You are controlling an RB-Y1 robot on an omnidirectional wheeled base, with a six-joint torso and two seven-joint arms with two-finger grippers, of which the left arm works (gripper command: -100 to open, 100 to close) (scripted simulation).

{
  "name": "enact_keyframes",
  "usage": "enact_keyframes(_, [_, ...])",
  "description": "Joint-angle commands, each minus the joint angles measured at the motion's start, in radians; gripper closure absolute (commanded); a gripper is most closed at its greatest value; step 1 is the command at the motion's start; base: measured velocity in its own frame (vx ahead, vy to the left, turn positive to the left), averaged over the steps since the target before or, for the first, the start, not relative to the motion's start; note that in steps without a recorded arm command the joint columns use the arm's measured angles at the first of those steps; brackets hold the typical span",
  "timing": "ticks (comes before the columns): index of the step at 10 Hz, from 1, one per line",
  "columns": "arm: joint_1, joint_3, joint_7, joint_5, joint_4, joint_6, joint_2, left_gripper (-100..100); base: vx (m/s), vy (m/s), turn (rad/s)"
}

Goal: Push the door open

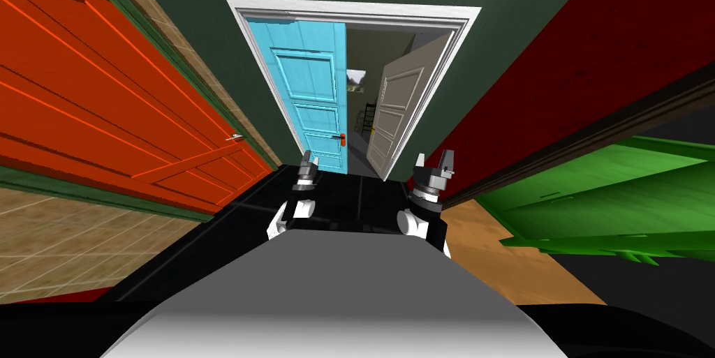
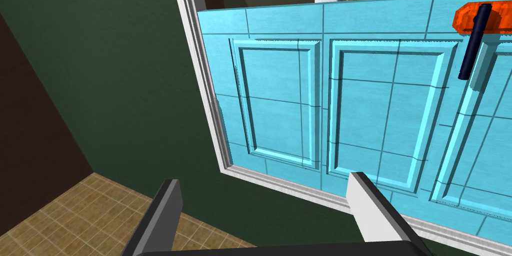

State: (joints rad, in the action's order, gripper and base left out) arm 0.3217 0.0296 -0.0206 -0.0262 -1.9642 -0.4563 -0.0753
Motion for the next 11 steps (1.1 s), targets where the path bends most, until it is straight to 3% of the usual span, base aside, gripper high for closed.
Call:
enact_keyframes(1, [-0.025,-0.001,-0.001,-0.007,0.041,0.000,-0.007,-100,0.101,0.009,-0.021])
enact_keyframes(11, [-0.199,-0.002,0.001,-0.051,0.331,0.002,-0.038,-100,0.098,0.029,-0.022])
